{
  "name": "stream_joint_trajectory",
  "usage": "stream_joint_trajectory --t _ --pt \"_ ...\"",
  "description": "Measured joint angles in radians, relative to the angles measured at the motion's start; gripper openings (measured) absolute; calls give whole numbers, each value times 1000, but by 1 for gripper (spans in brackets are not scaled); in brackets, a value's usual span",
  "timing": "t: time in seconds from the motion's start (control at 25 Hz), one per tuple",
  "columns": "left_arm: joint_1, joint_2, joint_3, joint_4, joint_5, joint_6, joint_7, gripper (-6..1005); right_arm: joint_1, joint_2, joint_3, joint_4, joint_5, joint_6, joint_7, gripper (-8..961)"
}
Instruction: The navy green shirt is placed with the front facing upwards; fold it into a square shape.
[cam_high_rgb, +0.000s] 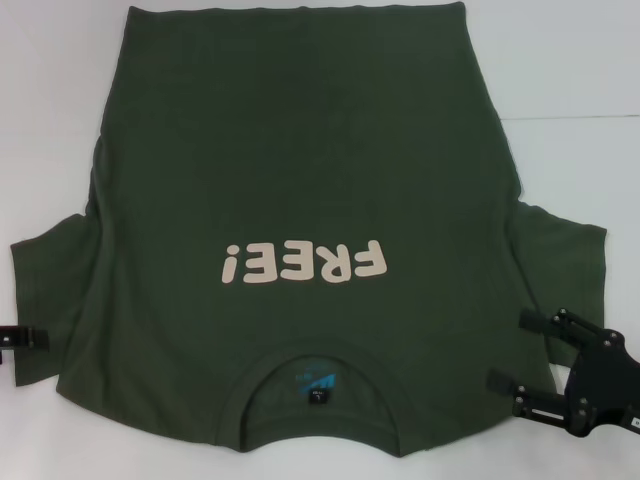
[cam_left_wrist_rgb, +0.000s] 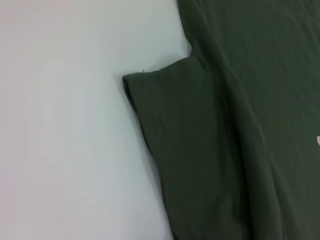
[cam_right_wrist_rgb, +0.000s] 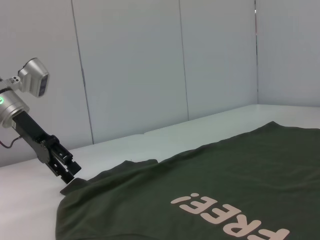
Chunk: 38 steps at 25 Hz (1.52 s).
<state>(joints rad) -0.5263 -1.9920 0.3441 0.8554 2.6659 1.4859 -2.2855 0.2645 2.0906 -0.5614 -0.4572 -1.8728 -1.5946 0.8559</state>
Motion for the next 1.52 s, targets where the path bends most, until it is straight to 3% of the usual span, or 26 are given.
stream_joint_trajectory --t 1.52 --pt "-17 -11 43 -29 -6 -27 -13 842 4 0 0 5 0 5 0 919"
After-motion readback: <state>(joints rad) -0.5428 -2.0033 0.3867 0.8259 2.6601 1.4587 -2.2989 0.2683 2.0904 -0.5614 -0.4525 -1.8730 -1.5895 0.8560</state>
